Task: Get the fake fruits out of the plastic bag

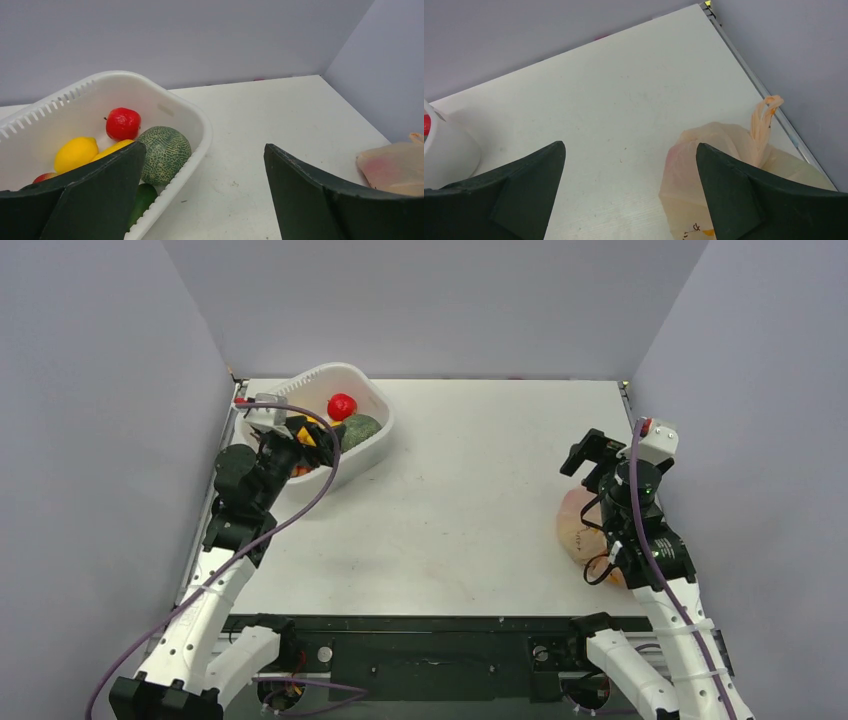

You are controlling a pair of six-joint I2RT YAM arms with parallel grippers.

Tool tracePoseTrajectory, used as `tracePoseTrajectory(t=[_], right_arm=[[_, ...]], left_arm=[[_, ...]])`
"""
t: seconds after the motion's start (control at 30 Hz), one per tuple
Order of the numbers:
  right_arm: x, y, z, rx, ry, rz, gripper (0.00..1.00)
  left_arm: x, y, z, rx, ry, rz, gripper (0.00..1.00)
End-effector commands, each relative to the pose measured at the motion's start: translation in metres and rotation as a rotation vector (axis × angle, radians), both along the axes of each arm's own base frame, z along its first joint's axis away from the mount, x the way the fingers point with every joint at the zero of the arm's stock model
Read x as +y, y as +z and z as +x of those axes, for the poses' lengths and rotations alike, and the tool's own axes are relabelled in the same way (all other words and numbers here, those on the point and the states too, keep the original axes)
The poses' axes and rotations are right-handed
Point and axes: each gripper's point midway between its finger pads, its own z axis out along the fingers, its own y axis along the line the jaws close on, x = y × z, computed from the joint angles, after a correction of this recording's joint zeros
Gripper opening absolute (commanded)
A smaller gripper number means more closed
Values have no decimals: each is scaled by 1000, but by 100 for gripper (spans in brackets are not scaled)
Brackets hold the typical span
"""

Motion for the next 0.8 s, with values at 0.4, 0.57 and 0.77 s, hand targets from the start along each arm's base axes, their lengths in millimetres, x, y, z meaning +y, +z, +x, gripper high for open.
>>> tracePoseTrajectory(t=[0.4,0.57,0.77], right_arm=[[-50,-57,-28,105,-319,13,100],[-83,-85,-42,158,-516,52,100],[-107,-123,-51,280,-666,124,100]], left_arm=[[-40,-14,12,49,-208,14,87],[-41,-23,17,65,-199,36,87],[-49,-30,19,87,-230,34,87]])
